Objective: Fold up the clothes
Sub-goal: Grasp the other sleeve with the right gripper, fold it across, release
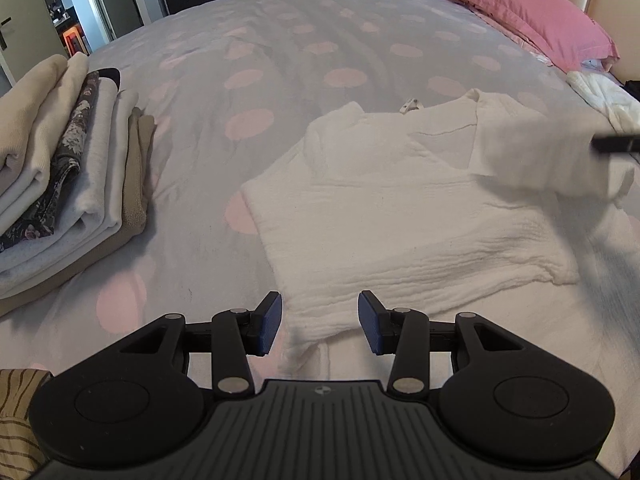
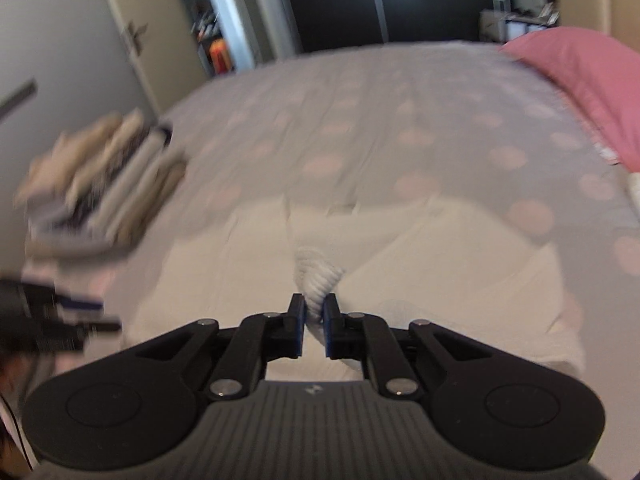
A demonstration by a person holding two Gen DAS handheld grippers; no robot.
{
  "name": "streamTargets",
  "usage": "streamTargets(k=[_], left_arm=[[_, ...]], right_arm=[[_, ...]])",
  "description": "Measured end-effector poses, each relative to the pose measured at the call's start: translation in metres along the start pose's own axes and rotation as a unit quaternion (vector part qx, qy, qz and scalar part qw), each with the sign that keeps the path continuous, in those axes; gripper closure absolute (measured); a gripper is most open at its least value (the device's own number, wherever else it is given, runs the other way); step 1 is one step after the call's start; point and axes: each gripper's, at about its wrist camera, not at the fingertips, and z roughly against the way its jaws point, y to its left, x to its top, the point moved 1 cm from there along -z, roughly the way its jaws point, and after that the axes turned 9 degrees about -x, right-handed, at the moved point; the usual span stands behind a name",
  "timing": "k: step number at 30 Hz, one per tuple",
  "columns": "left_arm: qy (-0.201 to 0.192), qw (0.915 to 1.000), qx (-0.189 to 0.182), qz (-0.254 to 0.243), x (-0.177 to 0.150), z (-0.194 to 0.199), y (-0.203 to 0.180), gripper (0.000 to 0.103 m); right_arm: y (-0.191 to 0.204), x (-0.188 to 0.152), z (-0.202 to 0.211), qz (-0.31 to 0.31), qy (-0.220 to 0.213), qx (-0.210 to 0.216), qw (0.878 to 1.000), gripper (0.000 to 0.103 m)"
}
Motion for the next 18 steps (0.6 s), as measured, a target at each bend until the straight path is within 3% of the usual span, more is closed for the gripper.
streamTargets(k=[3, 7, 12, 18], left_arm=[[0.003, 0.9999, -0.008, -0.006, -0.002, -0.001, -0.004, 0.063], [0.007, 0.9996, -0.025, -0.013, -0.004, -0.006, -0.014, 0.063], [0.008, 0.9983, -0.058, -0.010, 0.002, -0.011, -0.030, 0.063], [0.008, 0.9948, -0.101, 0.011, 0.020, -0.032, -0.052, 0.057]], right_arm=[[0.016, -0.027, -0.024, 0.044, 0.044, 0.001, 0.998, 0.091], [0.017, -0.047, -0.032, 0.048, 0.080, 0.015, 0.996, 0.072], [-0.001, -0.056, -0.010, 0.067, 0.088, 0.015, 0.994, 0.060], [-0.061, -0.064, 0.013, 0.108, 0.118, -0.048, 0.986, 0.054]])
